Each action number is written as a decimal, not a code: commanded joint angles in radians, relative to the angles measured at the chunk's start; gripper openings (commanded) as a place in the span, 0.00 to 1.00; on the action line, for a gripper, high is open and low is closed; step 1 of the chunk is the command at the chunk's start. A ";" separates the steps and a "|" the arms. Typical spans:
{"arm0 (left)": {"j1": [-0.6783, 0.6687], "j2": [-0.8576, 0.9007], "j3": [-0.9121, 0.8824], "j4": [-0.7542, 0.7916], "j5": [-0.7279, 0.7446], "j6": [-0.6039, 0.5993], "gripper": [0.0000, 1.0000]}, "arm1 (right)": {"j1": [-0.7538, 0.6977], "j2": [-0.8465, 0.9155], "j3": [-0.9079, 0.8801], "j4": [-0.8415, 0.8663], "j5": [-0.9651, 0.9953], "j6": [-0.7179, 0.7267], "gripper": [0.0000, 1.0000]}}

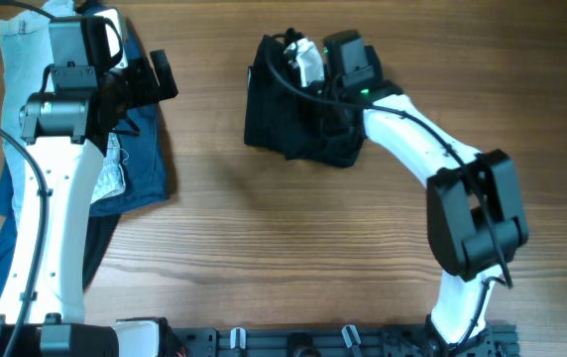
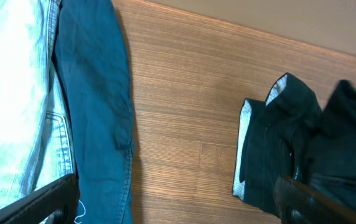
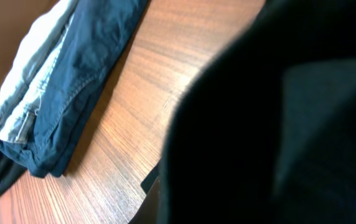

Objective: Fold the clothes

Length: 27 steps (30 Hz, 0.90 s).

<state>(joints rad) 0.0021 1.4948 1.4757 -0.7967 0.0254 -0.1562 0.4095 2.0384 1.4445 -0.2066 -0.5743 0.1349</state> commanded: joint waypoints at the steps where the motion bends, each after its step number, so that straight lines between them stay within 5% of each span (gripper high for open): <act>1: 0.003 0.002 0.002 0.003 0.012 -0.013 1.00 | 0.037 0.030 0.026 0.089 -0.018 0.029 0.68; 2: 0.003 0.005 0.002 0.003 0.011 -0.013 1.00 | 0.039 0.027 0.038 0.090 -0.037 0.029 1.00; 7: 0.003 0.026 0.002 0.003 0.012 -0.013 1.00 | 0.029 -0.022 0.188 -0.063 -0.102 0.021 1.00; 11: 0.003 0.027 0.002 0.006 0.011 -0.013 1.00 | -0.010 -0.089 0.313 -0.263 0.029 0.027 1.00; 19: 0.003 0.027 0.002 0.008 0.011 -0.013 1.00 | -0.264 -0.138 0.340 -0.666 0.108 0.097 1.00; 27: 0.003 0.027 0.002 0.021 0.011 -0.013 1.00 | -0.196 -0.120 0.338 -0.566 0.005 0.022 1.00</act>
<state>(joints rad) 0.0021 1.5143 1.4757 -0.7795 0.0257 -0.1562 0.1463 1.9015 1.7763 -0.8154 -0.5190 0.1787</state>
